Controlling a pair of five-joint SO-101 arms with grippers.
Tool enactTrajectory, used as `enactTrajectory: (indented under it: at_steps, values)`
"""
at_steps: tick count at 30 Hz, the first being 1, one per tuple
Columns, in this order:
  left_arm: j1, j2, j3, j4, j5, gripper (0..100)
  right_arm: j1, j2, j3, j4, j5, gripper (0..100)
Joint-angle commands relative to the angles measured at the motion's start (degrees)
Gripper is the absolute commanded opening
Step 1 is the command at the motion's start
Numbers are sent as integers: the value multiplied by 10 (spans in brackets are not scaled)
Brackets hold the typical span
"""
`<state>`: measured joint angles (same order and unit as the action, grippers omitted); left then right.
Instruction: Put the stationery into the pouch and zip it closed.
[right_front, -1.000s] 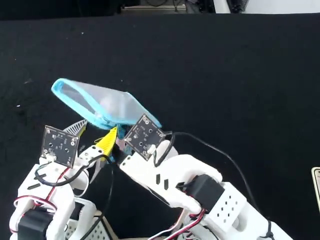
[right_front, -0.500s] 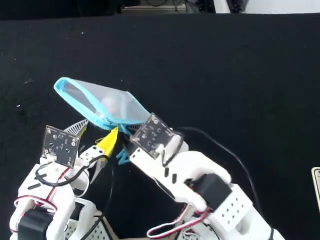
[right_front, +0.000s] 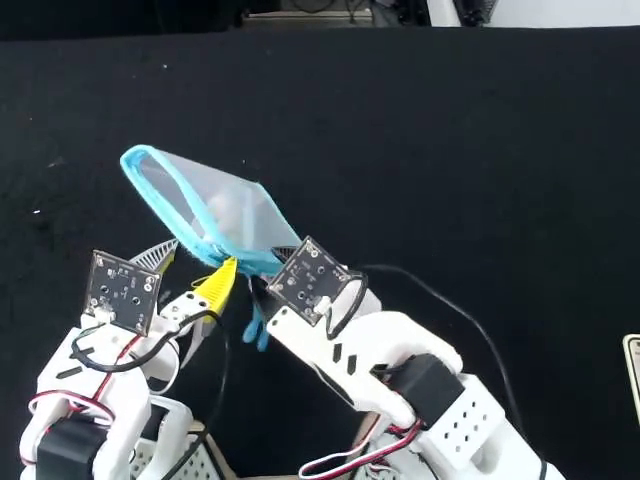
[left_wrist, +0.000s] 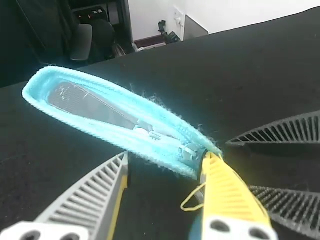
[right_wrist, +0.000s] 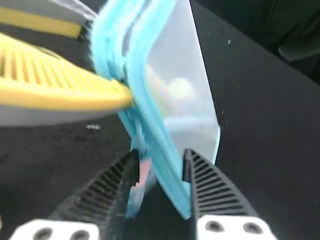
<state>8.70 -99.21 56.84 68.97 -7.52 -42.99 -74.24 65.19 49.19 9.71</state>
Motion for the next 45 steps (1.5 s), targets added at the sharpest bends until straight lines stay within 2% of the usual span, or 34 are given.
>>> enactTrajectory:
  at_steps: [1,4,13,18,22,26,41,45]
  values:
    - [1,-1,-16,-13,2,231,8,-8,3,4,-75,197]
    - [1,-1,-16,-13,2,231,-12,-8,3,5,-107,205]
    - [1,-1,-16,-13,2,231,-113,-8,26,20,-106,205]
    - [1,-1,-16,-13,2,231,-108,-8,77,-84,-109,206]
    - [1,-1,-16,-13,2,231,-71,-8,106,-143,-110,205]
    - [1,-1,-16,-13,1,231,-43,-8,107,-146,-111,205]
    - [1,-1,-16,-13,2,231,-40,-8,95,-152,-111,204]
    - [1,-1,-16,-13,2,231,-40,-7,105,-186,-111,204]
